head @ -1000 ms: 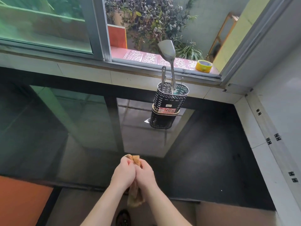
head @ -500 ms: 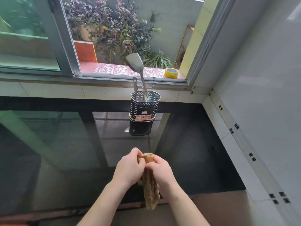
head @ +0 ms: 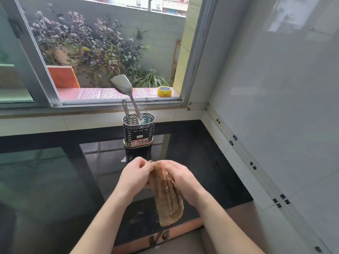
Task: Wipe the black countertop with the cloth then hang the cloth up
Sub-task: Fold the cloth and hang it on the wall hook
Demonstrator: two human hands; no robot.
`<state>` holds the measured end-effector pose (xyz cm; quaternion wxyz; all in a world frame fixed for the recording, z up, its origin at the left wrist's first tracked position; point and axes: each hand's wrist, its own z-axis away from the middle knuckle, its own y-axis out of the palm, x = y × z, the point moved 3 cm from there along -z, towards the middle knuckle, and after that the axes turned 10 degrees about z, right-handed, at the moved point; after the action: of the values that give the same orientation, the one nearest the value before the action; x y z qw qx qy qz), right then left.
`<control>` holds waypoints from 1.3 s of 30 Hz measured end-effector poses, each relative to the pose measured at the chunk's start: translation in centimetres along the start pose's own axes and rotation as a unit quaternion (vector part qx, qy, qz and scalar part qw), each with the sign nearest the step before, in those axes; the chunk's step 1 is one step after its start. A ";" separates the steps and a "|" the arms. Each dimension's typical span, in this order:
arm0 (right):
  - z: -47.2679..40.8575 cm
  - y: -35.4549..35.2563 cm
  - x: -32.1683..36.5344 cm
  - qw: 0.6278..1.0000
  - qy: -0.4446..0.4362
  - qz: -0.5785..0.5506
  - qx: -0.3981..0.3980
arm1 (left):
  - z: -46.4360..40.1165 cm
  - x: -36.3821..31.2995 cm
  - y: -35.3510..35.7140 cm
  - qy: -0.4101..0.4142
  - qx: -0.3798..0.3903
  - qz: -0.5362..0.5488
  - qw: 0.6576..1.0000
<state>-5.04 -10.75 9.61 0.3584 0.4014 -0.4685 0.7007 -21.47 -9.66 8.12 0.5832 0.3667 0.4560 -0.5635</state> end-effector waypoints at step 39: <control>-2.1 -12.9 5.9 0.971 -0.142 0.172 -0.086 | 1.3 -14.9 3.8 0.187 0.185 -0.102 0.959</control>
<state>3.31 -4.07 19.14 0.1952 0.3781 -0.6352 0.6445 -16.75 -5.70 22.32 0.3489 0.5186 0.4796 -0.6159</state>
